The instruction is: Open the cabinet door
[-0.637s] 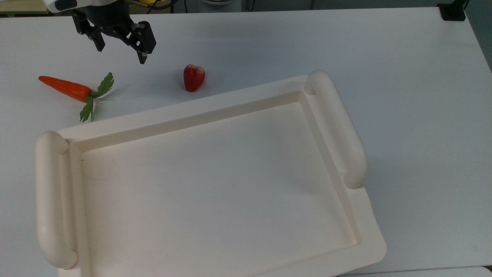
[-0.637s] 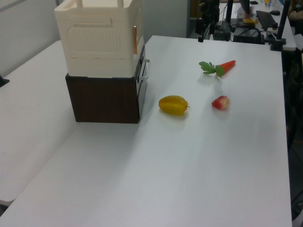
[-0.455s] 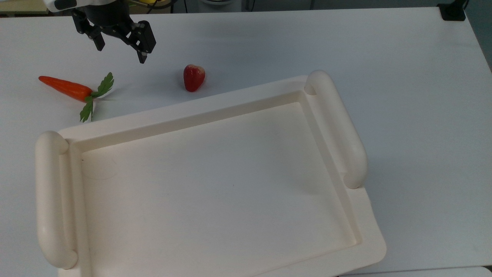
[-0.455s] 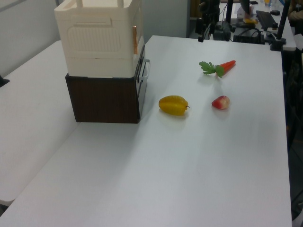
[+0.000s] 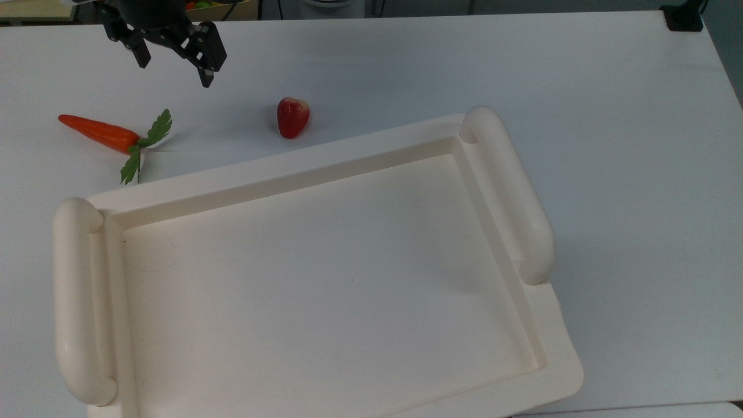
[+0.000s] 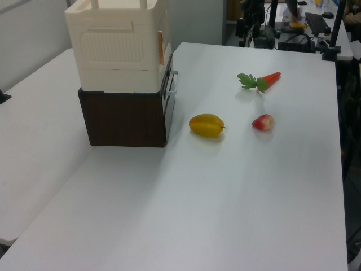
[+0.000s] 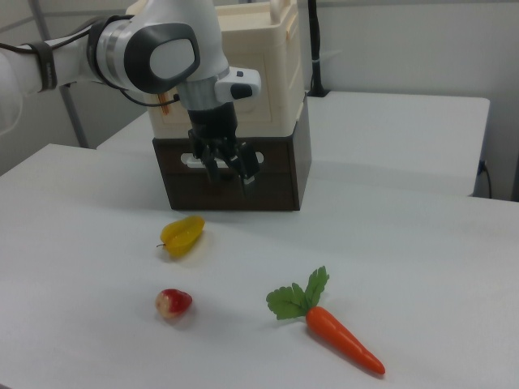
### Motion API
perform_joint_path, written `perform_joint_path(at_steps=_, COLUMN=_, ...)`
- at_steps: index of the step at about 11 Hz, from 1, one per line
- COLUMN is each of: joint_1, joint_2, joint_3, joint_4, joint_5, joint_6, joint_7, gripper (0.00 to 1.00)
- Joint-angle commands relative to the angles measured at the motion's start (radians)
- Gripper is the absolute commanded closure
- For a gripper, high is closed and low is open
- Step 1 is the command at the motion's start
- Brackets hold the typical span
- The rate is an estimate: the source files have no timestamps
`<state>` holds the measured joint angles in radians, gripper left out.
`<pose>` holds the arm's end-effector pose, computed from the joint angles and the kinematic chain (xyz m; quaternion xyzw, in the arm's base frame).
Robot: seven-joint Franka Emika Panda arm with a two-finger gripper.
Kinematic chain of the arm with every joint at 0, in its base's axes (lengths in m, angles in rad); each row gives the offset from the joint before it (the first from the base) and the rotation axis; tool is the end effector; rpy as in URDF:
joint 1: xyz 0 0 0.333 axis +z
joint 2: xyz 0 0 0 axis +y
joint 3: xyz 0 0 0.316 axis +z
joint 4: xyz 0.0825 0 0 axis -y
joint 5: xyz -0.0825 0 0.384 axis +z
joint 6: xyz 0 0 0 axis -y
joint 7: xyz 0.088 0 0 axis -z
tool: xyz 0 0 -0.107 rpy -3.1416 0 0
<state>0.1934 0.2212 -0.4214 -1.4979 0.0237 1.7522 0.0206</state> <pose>0.6190 -0.1150 0.5548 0.9919 -0.1200 0.0226 0.0356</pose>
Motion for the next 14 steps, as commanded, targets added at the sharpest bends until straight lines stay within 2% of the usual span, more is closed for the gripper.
perform_joint_path(at_steps=1, joint_1=0.000, joint_2=-0.034, joint_3=0.001, joint_4=-0.010, joint_5=0.004, joint_6=-0.028, joint_7=-0.001, gripper=0.00)
perform_joint_path(at_steps=6, joint_1=-0.006, joint_2=-0.034, joint_3=0.003, joint_4=-0.008, joint_5=0.010, joint_6=-0.016, joint_7=-0.001, gripper=0.00)
perform_joint_path(at_steps=8, joint_1=-0.012, joint_2=-0.028, joint_3=0.003, joint_4=-0.008, joint_5=0.082, joint_6=0.003, joint_7=-0.033, gripper=0.00)
perform_joint_path(at_steps=10, joint_1=-0.028, joint_2=-0.022, joint_3=0.003, joint_4=-0.008, joint_5=0.186, joint_6=0.105, joint_7=-0.144, gripper=0.00)
perform_joint_path(at_steps=11, joint_1=-0.026, joint_2=-0.022, joint_3=0.003, joint_4=-0.007, joint_5=0.208, joint_6=0.136, joint_7=-0.158, gripper=0.00)
perform_joint_path(at_steps=14, joint_1=-0.016, joint_2=-0.014, joint_3=0.016, joint_4=0.011, joint_5=0.214, joint_6=0.203, joint_7=-0.179, gripper=0.00)
